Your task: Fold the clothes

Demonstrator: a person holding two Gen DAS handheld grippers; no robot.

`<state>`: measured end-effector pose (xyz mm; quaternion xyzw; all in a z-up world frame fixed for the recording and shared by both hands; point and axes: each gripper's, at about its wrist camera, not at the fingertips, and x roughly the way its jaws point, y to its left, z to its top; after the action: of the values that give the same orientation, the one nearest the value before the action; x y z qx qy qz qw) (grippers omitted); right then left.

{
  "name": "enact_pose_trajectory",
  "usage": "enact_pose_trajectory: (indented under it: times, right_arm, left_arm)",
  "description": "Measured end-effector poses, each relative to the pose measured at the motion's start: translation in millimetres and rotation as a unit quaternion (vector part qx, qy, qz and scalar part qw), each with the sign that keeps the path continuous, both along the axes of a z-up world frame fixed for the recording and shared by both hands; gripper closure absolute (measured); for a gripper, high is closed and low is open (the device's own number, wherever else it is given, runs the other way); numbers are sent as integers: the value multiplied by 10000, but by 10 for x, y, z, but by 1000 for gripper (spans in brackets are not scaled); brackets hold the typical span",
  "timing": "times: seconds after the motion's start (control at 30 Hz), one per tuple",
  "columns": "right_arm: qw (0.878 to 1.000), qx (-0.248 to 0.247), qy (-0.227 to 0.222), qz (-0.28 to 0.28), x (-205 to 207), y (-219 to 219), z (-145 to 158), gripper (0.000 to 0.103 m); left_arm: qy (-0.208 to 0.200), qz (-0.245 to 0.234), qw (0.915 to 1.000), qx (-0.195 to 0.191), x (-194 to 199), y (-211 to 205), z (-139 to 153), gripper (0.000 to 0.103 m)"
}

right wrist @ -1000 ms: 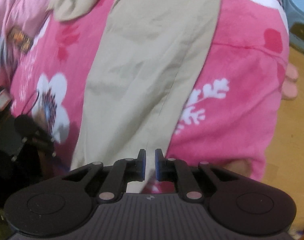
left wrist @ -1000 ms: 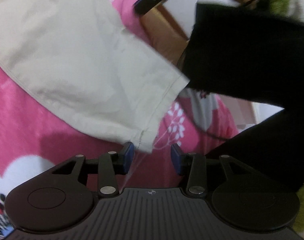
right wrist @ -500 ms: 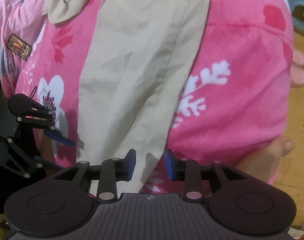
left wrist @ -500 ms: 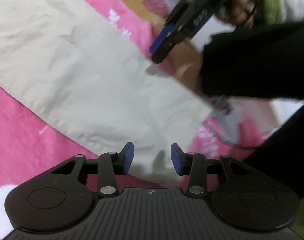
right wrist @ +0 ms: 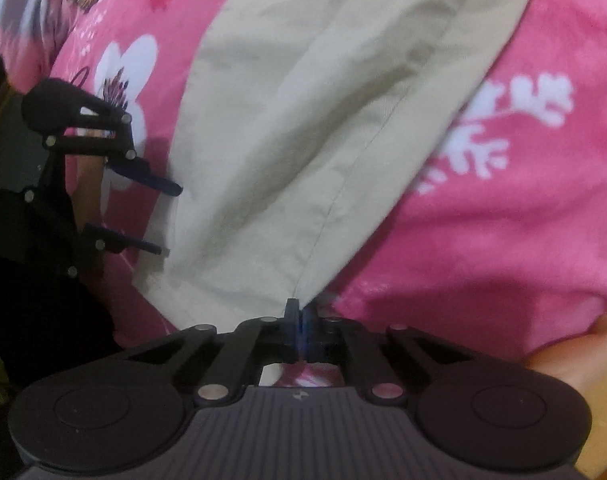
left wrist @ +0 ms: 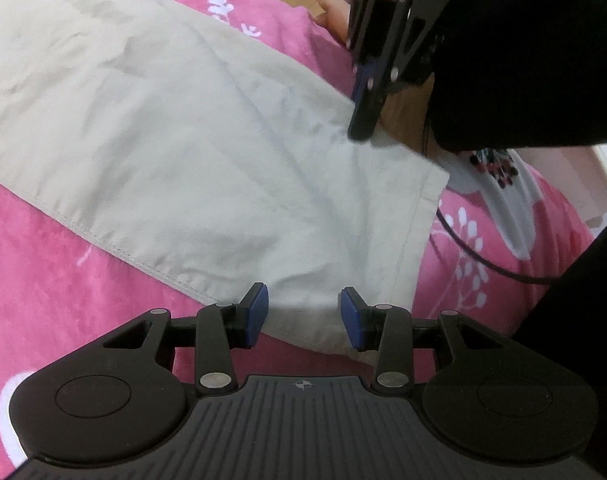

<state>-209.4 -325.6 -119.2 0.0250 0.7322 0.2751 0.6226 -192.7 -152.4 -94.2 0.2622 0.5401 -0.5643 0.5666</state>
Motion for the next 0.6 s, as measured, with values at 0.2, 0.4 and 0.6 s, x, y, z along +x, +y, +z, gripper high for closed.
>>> enact_pose_trajectory:
  times: [0.2, 0.4, 0.6]
  right_arm:
    - [9989, -447, -26, 102, -56, 66, 25, 103]
    - [9949, -949, 253, 243, -58, -47, 107, 100]
    - [9833, -1034, -1418, 489, 224, -61, 726, 100]
  left_arm:
    - [-48, -153, 9999, 19, -118, 21, 30, 63]
    - [-120, -190, 9997, 19, -183, 43, 50, 63]
    - [-178, -337, 9993, 7, -251, 4, 14, 58]
